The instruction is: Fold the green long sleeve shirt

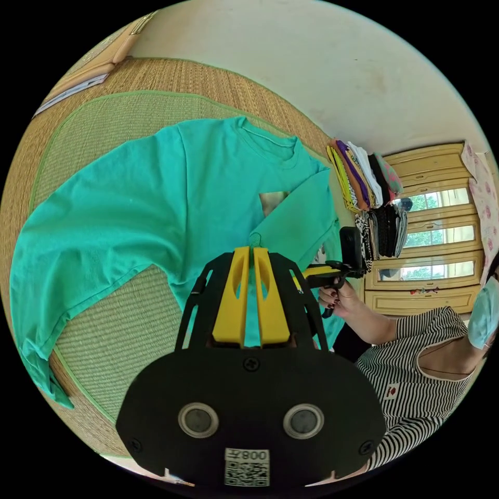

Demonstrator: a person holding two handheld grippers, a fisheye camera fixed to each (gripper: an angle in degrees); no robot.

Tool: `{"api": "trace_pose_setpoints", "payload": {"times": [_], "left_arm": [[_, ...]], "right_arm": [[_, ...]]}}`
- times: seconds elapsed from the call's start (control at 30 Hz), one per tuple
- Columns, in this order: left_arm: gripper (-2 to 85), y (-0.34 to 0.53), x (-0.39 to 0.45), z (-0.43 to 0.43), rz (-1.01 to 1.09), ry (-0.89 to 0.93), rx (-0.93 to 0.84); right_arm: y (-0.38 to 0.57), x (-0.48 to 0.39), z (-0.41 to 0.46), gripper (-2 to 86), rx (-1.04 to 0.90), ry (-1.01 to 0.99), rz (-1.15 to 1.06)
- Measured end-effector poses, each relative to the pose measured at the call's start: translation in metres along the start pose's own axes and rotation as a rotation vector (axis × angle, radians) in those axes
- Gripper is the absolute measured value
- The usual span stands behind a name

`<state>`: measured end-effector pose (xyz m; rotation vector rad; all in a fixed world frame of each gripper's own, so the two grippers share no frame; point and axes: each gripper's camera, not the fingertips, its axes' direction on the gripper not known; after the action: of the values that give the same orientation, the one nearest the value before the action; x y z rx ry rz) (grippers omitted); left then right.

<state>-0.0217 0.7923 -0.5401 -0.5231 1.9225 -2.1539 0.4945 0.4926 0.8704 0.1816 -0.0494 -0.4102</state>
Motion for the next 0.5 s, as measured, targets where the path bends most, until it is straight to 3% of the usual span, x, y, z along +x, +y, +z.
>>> {"api": "trace_pose_setpoints", "payload": {"times": [0.13, 0.3, 0.43, 0.5], "left_arm": [[1.6, 0.005, -0.012, 0.006, -0.024, 0.007, 0.029], [0.9, 0.027, 0.010, -0.017, 0.045, -0.005, 0.254], [0.6, 0.020, 0.027, 0.018, 0.099, -0.055, 0.142], [0.6, 0.013, 0.023, 0.049, 0.080, -0.154, 0.009]], "right_arm": [[0.006, -0.007, 0.019, 0.1, -0.058, -0.014, -0.032], [-0.008, -0.050, -0.002, 0.1, 0.015, 0.219, -0.189], [-0.037, -0.046, 0.025, 0.1, -0.051, 0.494, -0.232], [-0.045, -0.032, 0.043, 0.1, -0.132, 0.522, -0.223]]}}
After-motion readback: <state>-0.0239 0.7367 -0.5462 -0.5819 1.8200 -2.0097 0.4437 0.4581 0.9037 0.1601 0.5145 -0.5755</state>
